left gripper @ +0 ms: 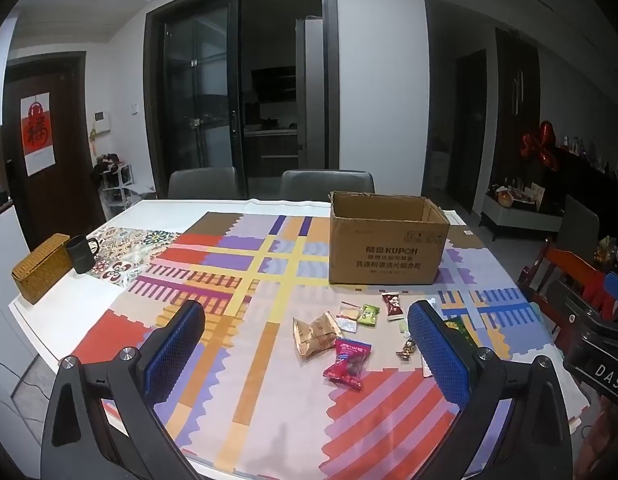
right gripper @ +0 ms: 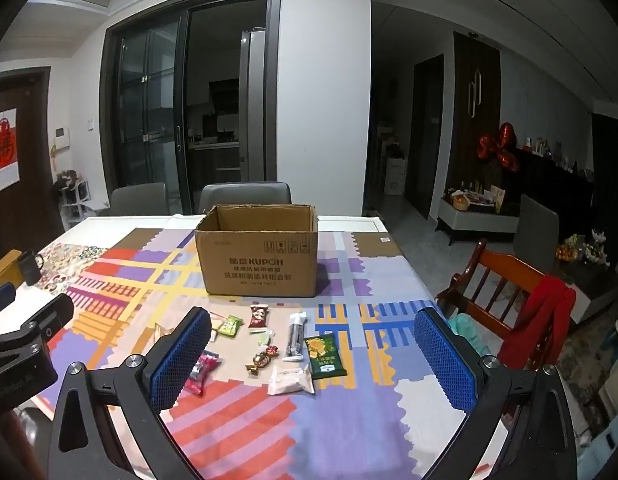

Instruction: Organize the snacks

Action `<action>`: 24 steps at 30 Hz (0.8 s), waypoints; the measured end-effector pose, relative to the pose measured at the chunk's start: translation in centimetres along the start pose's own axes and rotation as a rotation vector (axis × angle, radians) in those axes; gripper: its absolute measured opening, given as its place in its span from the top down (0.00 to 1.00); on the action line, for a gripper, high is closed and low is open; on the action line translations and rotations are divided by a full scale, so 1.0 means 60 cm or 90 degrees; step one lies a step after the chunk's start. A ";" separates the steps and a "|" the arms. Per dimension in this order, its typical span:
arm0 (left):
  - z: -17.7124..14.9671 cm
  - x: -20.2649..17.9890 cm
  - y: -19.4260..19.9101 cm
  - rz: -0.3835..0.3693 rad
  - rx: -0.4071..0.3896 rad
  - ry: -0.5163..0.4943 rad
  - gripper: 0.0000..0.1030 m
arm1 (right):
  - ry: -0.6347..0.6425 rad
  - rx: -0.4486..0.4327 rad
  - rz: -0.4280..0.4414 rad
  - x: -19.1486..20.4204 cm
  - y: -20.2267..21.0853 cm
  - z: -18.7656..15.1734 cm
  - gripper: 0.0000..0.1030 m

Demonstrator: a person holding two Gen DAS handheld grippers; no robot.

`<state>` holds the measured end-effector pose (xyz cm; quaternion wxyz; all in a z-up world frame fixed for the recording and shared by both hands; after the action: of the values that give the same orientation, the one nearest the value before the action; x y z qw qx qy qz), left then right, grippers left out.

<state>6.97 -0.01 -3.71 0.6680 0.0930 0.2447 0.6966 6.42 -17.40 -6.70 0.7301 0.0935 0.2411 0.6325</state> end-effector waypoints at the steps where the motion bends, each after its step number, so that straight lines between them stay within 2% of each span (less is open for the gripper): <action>1: 0.002 0.001 -0.001 0.001 0.000 0.001 0.00 | 0.001 -0.002 0.001 0.001 0.001 -0.001 0.01; 24: -0.003 0.005 0.002 -0.009 0.011 0.002 0.00 | -0.005 -0.006 -0.005 -0.003 0.014 -0.001 0.01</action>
<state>6.75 0.22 -3.84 0.6716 0.0958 0.2526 0.6899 5.65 -17.43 -6.33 0.7338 0.0913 0.2357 0.6306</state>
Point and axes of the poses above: each gripper's, at about its wrist camera, not at the fingertips, and y roughly against the way its jaws point, x to its left, z to its top, the point moved 8 cm from there along -y, roughly the way its jaws point, and after that the axes turned 14 degrees about y, right-handed, at the moved point
